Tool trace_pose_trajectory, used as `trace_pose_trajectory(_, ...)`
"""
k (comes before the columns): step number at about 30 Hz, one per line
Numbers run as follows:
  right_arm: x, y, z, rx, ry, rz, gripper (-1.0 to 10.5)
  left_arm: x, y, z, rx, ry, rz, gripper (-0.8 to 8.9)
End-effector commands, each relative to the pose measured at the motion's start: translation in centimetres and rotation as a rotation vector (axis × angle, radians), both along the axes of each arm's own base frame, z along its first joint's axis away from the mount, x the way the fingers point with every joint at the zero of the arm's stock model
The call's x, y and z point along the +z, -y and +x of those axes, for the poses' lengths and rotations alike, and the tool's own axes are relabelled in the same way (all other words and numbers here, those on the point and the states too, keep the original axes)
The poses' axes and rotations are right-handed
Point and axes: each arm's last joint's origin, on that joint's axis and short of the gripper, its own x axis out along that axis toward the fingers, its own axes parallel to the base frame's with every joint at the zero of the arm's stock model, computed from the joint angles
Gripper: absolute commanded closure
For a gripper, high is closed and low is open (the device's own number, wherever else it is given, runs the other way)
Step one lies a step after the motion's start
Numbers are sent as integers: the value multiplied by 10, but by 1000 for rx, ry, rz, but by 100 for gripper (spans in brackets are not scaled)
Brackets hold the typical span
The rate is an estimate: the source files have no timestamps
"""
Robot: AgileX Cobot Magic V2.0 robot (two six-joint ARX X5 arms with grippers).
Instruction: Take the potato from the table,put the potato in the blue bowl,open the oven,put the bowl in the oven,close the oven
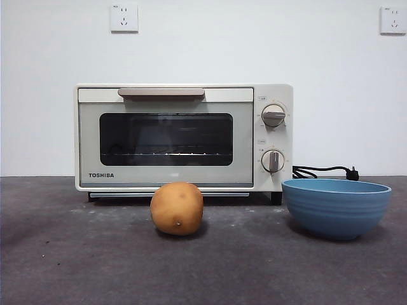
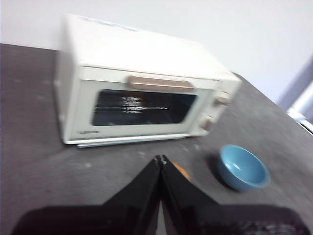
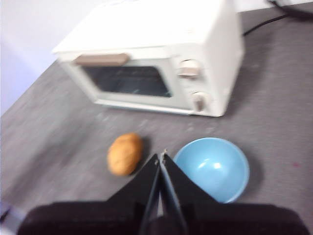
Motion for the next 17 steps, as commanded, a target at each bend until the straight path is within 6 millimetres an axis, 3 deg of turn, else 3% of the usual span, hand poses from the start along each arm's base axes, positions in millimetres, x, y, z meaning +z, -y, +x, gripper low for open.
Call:
trace_pose_trajectory(1, 12, -3, -2, 99, -7, -41, 959, 11, 1, -2, -74, 8, 46, 821)
trace_pose_trajectory(13, 20, -11, -6, 245, -100, -93, 958, 24, 4, -10, -167, -31, 92, 821)
trace_pose_trajectory(15, 20, -12, -6, 251, -98, -94, 907, 24, 4, -10, -167, -30, 92, 821)
trace_pose_trajectory(17, 20, -12, -6, 252, -99, -92, 759, 24, 4, -10, -167, -30, 92, 821)
